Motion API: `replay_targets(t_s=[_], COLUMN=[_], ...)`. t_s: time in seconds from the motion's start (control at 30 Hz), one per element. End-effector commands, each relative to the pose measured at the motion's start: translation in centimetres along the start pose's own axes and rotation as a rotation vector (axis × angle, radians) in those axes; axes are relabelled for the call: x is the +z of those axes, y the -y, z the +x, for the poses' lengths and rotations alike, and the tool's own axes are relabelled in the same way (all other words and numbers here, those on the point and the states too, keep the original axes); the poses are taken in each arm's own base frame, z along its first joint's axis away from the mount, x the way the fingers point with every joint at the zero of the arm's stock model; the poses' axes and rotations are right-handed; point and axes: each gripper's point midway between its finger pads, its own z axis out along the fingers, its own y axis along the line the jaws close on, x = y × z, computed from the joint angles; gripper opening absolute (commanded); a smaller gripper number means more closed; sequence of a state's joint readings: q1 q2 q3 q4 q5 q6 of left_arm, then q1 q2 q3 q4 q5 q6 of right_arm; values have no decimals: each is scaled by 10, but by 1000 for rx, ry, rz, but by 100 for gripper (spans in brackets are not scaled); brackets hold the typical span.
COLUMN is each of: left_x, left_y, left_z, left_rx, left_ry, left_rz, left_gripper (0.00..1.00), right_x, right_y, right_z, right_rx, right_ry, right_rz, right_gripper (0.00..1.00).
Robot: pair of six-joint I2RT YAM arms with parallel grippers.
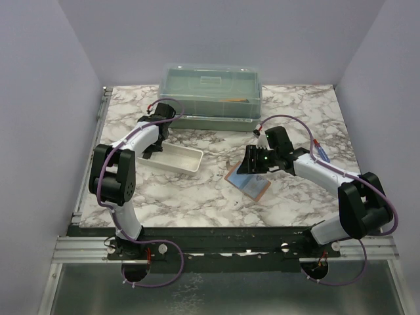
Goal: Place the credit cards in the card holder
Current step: Pick up the credit card from the storage box.
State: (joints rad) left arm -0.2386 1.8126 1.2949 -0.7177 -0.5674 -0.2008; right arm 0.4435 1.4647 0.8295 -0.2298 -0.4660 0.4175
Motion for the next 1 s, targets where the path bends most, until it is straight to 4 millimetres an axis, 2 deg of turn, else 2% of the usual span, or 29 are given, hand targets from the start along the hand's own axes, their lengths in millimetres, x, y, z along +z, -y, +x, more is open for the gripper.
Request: replay_targets(t_s=[0.0, 0.3, 0.53, 0.63, 0.77, 0.97], left_x=[5, -6, -16, -23, -32, -40], left_y=[-11, -11, -11, -11, -12, -16], left_z=[1, -6, -9, -10, -10, -14], left_rx=[9, -8, -26, -29, -35, -43], left_ry=[1, 31, 44, 40, 26, 40], left_rz=[-73, -37, -5, 18, 39, 43], left_gripper=[28, 20, 7, 6, 1, 1], right_x=[-2, -3, -4, -4, -4, -2], right_y=[-9, -8, -10, -10, -10, -11], right_z=[-7, -7, -8, -7, -7, -7], right_rx=[-22, -18, -16, -14, -11, -5], right_ry=[3, 2, 1, -1, -4, -10], right_rz=[-28, -22, -26, -26, -28, -37], right_gripper=[50, 50, 50, 50, 50, 50])
